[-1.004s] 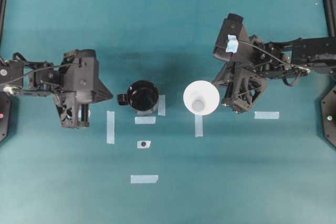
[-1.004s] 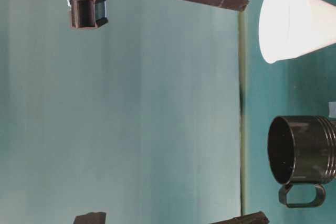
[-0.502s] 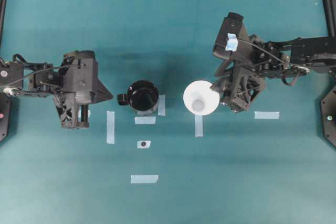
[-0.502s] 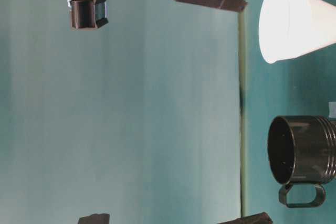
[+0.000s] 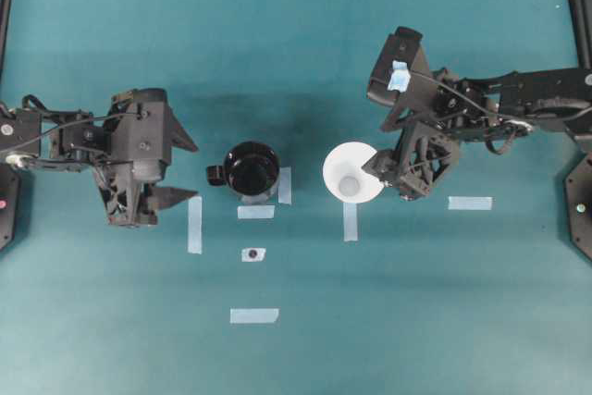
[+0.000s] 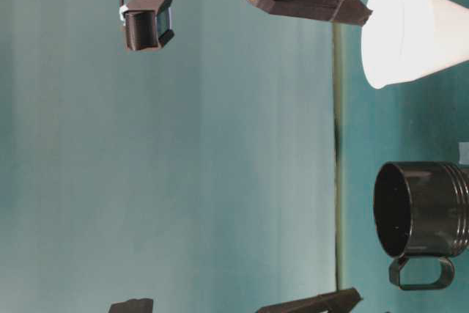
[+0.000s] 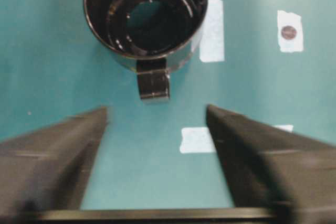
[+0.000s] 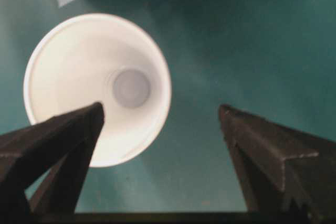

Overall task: Holding the cup holder with the left arm, the right arm places the cup into the cup holder.
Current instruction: 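Open both grippers and lower them around holder handle and cup rim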

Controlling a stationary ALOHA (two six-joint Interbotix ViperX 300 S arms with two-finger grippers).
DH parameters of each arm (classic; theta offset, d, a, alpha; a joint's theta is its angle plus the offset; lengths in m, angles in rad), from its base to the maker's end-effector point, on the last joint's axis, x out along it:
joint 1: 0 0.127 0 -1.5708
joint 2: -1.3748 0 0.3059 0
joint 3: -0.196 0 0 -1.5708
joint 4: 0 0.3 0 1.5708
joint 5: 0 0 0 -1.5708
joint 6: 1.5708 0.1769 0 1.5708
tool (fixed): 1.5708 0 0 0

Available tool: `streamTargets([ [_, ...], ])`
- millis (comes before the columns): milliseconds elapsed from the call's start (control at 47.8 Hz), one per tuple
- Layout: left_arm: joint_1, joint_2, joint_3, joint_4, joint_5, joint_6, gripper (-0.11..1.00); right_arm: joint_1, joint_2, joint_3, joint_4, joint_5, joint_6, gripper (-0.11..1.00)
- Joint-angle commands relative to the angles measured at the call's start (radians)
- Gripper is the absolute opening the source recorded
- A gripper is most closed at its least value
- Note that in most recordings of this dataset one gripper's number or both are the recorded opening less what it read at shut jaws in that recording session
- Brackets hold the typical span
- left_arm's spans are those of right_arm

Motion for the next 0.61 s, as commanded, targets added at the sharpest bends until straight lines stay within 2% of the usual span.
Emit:
streamTargets([
  [0, 0.000, -0.006, -0.015, 0.002, -0.005, -0.002, 0.99, 0.003, -0.006, -0.026, 0.003, -0.005, 0.009, 1.00],
  [105, 0.000, 0.003, -0.011, 0.002, -0.008, -0.003, 0.95, 0.002, -0.005, -0.031, -0.002, -0.005, 0.009, 1.00],
  [585, 0.000, 0.163, -0.074, 0.002, -0.084, -0.035, 0.96, -0.006, 0.035, -0.046, -0.003, -0.006, 0.006, 1.00],
])
